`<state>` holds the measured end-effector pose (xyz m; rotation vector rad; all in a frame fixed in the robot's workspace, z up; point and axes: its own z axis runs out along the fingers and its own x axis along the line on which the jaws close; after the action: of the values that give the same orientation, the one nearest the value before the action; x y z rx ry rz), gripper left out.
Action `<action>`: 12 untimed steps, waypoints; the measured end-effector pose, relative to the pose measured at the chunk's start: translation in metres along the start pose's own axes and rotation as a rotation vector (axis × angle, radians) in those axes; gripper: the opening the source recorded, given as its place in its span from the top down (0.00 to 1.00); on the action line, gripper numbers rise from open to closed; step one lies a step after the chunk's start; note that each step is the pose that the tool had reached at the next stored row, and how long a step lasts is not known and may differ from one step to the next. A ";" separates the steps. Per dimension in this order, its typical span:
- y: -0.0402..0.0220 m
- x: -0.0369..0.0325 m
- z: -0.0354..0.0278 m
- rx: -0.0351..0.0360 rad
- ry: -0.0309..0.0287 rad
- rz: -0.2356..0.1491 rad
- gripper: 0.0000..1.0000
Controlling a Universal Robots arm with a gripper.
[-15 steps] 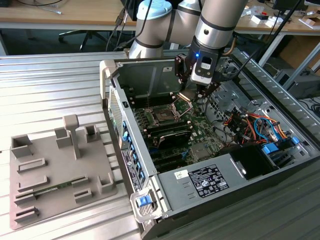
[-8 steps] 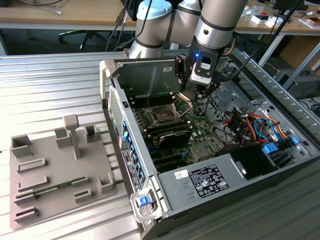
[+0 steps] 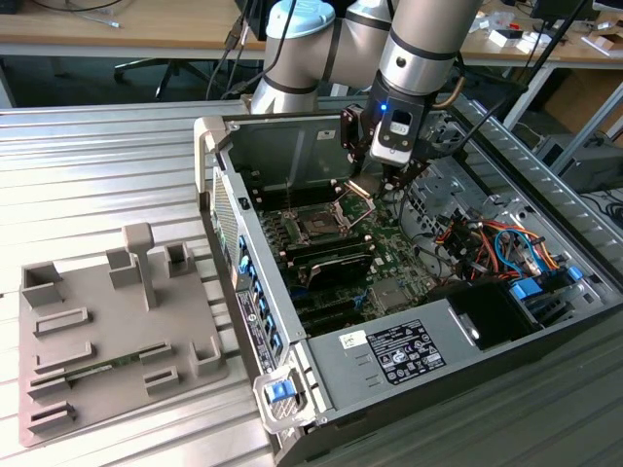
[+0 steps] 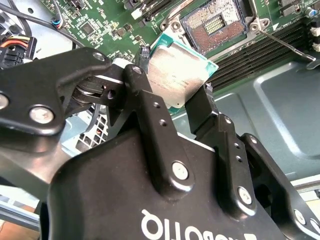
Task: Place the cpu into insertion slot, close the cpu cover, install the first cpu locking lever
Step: 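Place the cpu into insertion slot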
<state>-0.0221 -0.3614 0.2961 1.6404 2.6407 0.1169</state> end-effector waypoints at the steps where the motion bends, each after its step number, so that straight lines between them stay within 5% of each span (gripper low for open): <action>1: 0.0000 0.0000 0.0000 -0.0001 -0.0001 0.001 0.45; 12: 0.0000 0.0000 0.0001 -0.0002 -0.0008 0.011 0.45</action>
<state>-0.0221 -0.3614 0.2960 1.6546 2.6313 0.1168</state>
